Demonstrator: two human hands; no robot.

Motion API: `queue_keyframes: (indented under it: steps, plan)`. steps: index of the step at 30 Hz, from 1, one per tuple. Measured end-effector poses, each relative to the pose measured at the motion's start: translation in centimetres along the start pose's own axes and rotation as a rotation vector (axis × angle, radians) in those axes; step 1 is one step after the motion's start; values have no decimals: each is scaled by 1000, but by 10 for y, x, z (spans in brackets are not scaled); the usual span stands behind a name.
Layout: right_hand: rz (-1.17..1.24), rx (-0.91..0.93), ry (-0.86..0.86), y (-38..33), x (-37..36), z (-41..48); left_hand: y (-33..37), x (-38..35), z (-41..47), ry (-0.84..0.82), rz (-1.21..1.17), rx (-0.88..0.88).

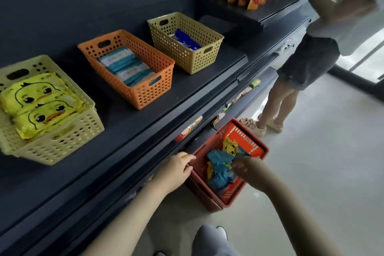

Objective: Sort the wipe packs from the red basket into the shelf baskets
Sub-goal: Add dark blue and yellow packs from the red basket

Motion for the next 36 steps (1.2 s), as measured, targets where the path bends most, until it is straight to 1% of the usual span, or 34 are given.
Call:
queue_keyframes:
  steps: [5,8,10,13,16,21,23,26,29,31,33,36]
  plan:
    - [98,-66,-17,63,-14,16,-2,-58,39,-119,-163,140]
    - [156,-79,-46,105,-13,43,2,-85,77,-145,-260,216]
    - [179,-85,-65,132,-7,67,2,-102,103,-156,-332,297]
    - [181,-84,-121,175,-1,114,-3,-134,142,-139,-423,427]
    - [211,-72,-171,219,-10,173,-15,-172,183,-172,-498,522]
    - [198,-108,-219,280,-43,282,-55,-245,254,-207,-603,626]
    - [174,-88,-243,297,-62,326,-75,-271,283,-207,-674,676]
    - [119,-69,-282,317,-91,385,-106,-297,330,-151,-755,750]
    - [133,-93,-251,328,-110,424,-132,-309,370,-7,-836,821]
    - [186,-103,-257,330,-123,438,-143,-314,391,67,-914,866]
    - [274,-141,-241,330,-133,445,-150,-318,406,101,-978,918]
    - [363,-189,-199,332,-142,449,-158,-325,417,129,-1012,966]
Point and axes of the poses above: each hand's wrist, its own z-axis towards the middle knuckle, its own x-axis out of the back of the hand, y = z × x, the point moved 3 cm from there along z, towards the middle knuckle, and after that the axes turned 14 degrees about -y, right-handed, at the moved point
